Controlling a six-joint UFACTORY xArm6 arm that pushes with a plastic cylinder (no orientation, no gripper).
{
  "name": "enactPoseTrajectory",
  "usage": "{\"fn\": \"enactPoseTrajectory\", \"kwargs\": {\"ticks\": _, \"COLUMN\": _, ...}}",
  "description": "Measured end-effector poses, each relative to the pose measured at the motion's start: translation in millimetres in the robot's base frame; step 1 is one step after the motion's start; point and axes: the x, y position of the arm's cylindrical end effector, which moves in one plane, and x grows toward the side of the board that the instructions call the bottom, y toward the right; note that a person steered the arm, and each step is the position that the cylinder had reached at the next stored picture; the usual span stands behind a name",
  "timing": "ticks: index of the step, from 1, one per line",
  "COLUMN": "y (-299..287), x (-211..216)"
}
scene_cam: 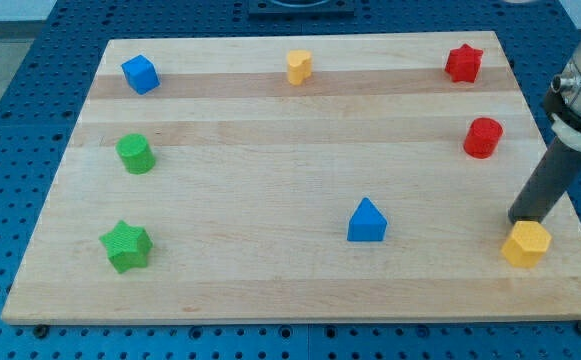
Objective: Move blue triangle at the bottom center
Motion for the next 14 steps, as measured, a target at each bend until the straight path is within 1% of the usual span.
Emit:
{"fn": "enactPoseTrajectory", "kwargs": {"ticks": 1, "y": -18.5, "x": 0.0}}
{"fn": "enactPoseTrajectory", "kwargs": {"ticks": 2, "y": -62.4, "x": 0.0}}
{"fn": "enactPoseTrajectory", "kwargs": {"ticks": 3, "y": -87.3, "x": 0.0}}
{"fn": "enactPoseTrajectory", "kwargs": {"ticks": 6, "y": -126.4, "x": -9.5}}
{"fn": "enactPoseTrajectory", "kwargs": {"ticks": 12, "y": -225.0, "x": -7.5}}
{"fn": "enactPoseTrajectory", "kwargs": {"ticks": 14, "y": -232.9, "x": -0.9}}
